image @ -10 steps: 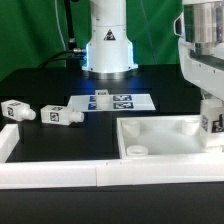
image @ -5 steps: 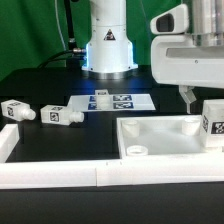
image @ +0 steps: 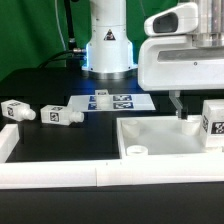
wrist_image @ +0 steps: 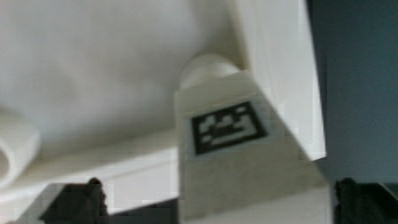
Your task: Assemble one leg
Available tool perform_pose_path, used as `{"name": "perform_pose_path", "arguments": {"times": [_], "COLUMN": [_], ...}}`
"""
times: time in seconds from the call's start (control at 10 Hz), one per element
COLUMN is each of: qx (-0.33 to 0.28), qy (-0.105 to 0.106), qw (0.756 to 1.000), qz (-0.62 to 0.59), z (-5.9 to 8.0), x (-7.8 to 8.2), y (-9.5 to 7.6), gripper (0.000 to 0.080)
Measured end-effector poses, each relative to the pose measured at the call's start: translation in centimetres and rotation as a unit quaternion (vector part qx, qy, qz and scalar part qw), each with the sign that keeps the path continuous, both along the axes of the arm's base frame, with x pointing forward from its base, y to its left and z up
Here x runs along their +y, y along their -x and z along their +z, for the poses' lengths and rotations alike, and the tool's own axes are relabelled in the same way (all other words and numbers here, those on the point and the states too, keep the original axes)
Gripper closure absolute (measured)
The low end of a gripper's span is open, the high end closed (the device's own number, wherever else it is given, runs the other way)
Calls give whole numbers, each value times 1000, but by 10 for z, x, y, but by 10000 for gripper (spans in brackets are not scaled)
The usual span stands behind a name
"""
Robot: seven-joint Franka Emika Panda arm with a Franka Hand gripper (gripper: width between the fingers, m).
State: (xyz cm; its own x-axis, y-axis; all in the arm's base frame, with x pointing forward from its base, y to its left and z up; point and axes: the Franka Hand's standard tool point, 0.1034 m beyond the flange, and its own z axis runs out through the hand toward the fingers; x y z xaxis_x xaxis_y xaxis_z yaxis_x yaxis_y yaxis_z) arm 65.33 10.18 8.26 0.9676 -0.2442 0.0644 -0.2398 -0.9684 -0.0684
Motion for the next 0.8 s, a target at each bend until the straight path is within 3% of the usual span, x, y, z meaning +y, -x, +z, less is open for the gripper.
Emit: {"name": "perform_pose_path", "arguments": {"times": [0.1,0.3,0.4,0.5,0.6,0.8], "qx": [1,2,4,6,6,13], "qy": [-1,-3,-8,-10,-11,-10], "qw": [1000,999,997,995,993,967], "qz": [-11,-33,-73,-101,-117,-256], "z": [0,0,0,0,0,-1], "x": [0,0,1,0,0,0], "y": [0,0,0,0,0,3], "gripper": [151,407,407,514,514,514]}}
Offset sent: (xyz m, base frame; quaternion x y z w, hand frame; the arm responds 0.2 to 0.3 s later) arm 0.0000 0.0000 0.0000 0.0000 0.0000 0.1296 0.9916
